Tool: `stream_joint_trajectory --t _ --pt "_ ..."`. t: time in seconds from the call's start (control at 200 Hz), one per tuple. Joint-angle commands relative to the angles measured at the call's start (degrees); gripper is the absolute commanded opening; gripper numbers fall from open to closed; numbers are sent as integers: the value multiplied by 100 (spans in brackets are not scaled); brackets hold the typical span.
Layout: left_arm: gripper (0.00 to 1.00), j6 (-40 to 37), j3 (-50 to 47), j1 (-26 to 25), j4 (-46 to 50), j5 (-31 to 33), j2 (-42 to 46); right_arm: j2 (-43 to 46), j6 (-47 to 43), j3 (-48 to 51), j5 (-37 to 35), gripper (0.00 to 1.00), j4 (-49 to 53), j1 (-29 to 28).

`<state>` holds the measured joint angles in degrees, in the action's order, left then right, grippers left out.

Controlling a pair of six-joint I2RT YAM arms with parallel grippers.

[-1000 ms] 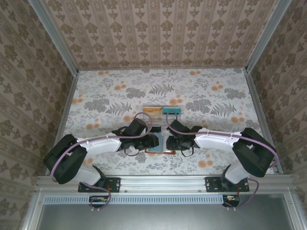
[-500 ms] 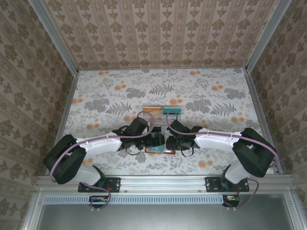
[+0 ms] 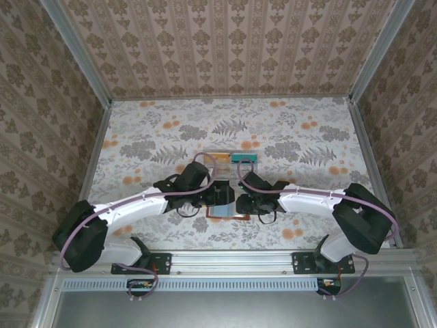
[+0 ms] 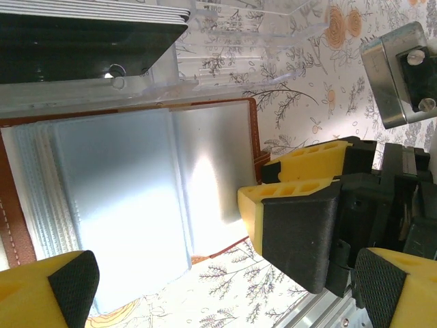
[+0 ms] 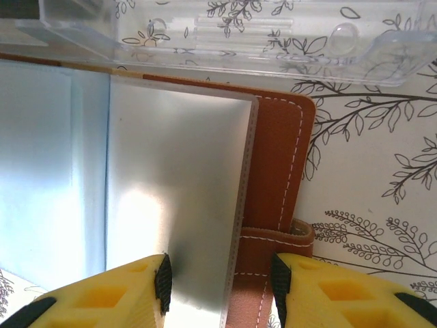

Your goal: Take the credit cards out of the card holder

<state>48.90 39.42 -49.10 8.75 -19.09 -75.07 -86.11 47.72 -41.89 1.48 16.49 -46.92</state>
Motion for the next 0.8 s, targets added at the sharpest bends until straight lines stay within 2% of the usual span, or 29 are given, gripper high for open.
stream_joint_trajectory --t 0.0,0.065,0.21,0.42,0.795 --pt "100 -153 91 -10 8 -54 -106 24 43 172 -136 47 223 49" --pt "100 -125 115 -11 -22 -107 -285 24 44 165 -125 47 226 44" --pt "100 -84 37 -8 43 211 -265 32 35 150 -129 48 241 49" --pt "97 -20 -37 43 -307 -59 -574 -3 18 147 -98 48 239 42" --pt "96 22 -105 26 -181 140 -588 13 25 159 -100 48 225 42"
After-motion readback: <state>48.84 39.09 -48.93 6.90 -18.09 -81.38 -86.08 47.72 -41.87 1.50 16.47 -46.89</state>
